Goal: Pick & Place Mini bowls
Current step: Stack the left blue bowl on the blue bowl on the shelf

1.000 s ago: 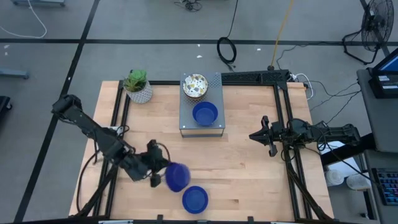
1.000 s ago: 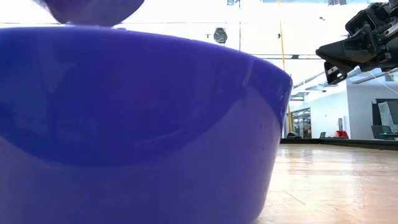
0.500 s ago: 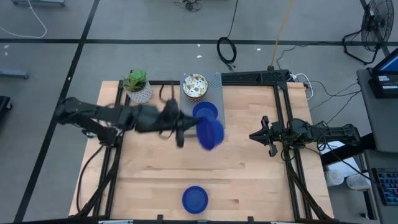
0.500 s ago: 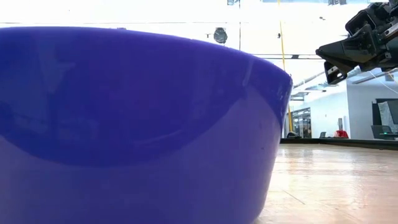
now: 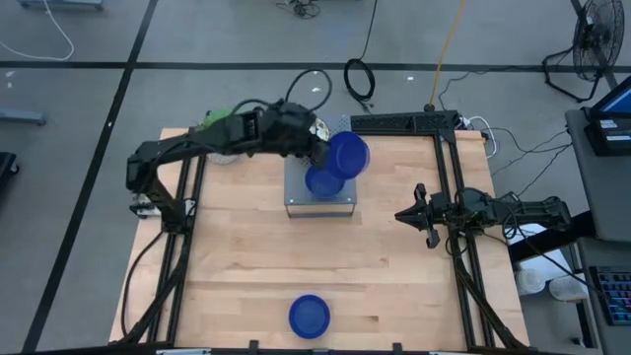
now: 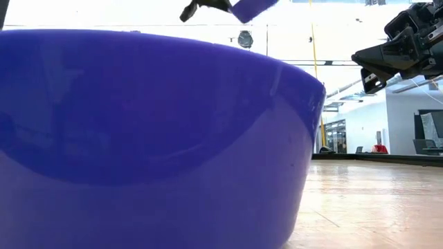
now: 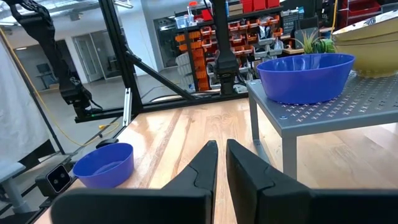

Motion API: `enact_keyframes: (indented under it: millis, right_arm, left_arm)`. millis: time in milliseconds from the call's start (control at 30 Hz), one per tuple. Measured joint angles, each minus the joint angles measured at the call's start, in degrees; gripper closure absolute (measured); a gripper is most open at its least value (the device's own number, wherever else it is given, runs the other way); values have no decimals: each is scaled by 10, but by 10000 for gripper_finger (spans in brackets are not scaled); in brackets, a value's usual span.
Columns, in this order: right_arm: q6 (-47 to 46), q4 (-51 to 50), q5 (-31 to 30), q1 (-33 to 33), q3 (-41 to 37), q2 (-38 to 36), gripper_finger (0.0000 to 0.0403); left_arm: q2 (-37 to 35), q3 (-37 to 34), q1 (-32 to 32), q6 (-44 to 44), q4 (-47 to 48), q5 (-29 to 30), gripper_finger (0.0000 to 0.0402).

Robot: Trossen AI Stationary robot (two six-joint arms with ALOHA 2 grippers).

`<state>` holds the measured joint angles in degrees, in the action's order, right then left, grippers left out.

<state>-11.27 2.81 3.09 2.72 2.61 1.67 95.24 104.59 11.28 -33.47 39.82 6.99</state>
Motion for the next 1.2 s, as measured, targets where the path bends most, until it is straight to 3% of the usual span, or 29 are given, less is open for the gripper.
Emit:
enact_keyframes:
  millis: [267, 800, 1200]
  right_arm:
    - [0, 0, 0, 0, 0, 0, 383]
    - [0, 0, 0, 0, 0, 0, 383]
    - [0, 0, 0, 0, 0, 0, 383]
  left_arm:
    - [56, 1, 43, -29, 52, -38, 399]
    - [78, 1, 59, -42, 216, -29, 397]
    - [78, 1, 51, -39, 217, -26, 397]
